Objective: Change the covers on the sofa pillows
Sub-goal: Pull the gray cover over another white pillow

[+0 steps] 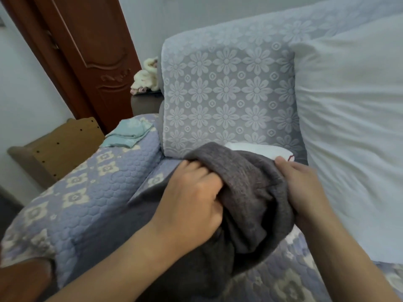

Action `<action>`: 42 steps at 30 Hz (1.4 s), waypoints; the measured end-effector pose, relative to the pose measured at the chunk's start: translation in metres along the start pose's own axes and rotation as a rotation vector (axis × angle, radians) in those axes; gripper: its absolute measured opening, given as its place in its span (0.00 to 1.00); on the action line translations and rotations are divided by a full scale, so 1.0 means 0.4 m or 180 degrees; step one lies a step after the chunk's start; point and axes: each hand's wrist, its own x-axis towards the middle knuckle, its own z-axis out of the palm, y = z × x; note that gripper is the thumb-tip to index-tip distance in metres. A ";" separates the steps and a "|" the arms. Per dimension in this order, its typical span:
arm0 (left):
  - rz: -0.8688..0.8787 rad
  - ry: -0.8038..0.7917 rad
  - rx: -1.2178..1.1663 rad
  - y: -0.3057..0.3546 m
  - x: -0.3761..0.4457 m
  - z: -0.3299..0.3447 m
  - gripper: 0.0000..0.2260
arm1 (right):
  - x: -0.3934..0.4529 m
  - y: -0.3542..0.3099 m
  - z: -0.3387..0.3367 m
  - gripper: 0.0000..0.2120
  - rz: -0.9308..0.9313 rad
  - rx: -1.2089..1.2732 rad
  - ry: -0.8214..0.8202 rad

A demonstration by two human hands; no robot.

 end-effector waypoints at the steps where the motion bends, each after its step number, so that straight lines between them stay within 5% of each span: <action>1: -0.0008 0.0010 -0.0074 0.003 0.011 -0.009 0.05 | 0.023 -0.026 -0.004 0.24 -0.0126 -0.0250 0.0148; 4: -0.0138 0.0266 -0.0369 0.011 0.041 -0.036 0.13 | 0.096 -0.106 -0.014 0.24 -0.0339 -0.0605 0.0470; 10: -0.0436 0.0752 -0.1025 0.030 0.049 -0.130 0.02 | 0.234 -0.193 -0.101 0.22 -0.0228 -0.0777 0.1032; 15: -0.1158 0.1323 -0.1369 -0.057 0.119 -0.264 0.03 | 0.203 -0.303 -0.109 0.20 -0.0158 -0.0383 0.1209; 19: -0.1426 0.2100 -0.1462 -0.190 0.245 -0.409 0.02 | 0.148 -0.480 -0.058 0.13 -0.0771 0.0046 0.0894; 22: -0.1582 0.2413 -0.1686 -0.268 0.330 -0.496 0.02 | 0.080 -0.637 -0.027 0.17 -0.1536 0.0047 0.0887; 26: -0.1972 0.2221 -0.1896 -0.312 0.361 -0.504 0.02 | 0.020 -0.712 -0.007 0.25 -0.1927 -0.0301 0.1086; 29: -0.2309 0.1558 -0.0673 -0.297 0.289 -0.432 0.17 | -0.028 -0.638 0.033 0.24 -0.1791 -0.0773 0.0889; 32: -0.1408 0.1285 -0.0163 -0.222 0.189 -0.320 0.19 | -0.059 -0.509 0.105 0.21 -0.1426 -0.1182 0.0344; 35: -0.0880 0.0553 -0.0130 -0.152 0.114 -0.205 0.21 | -0.066 -0.445 0.159 0.30 -0.0977 -0.0542 -0.0063; 38: -0.0765 0.0951 0.0183 -0.161 0.097 -0.185 0.23 | -0.071 -0.485 0.167 0.26 -0.0862 -0.0070 -0.0229; 42: -0.0839 0.1429 0.0657 -0.177 0.111 -0.185 0.19 | -0.080 -0.502 0.165 0.23 -0.1190 -0.0702 -0.0139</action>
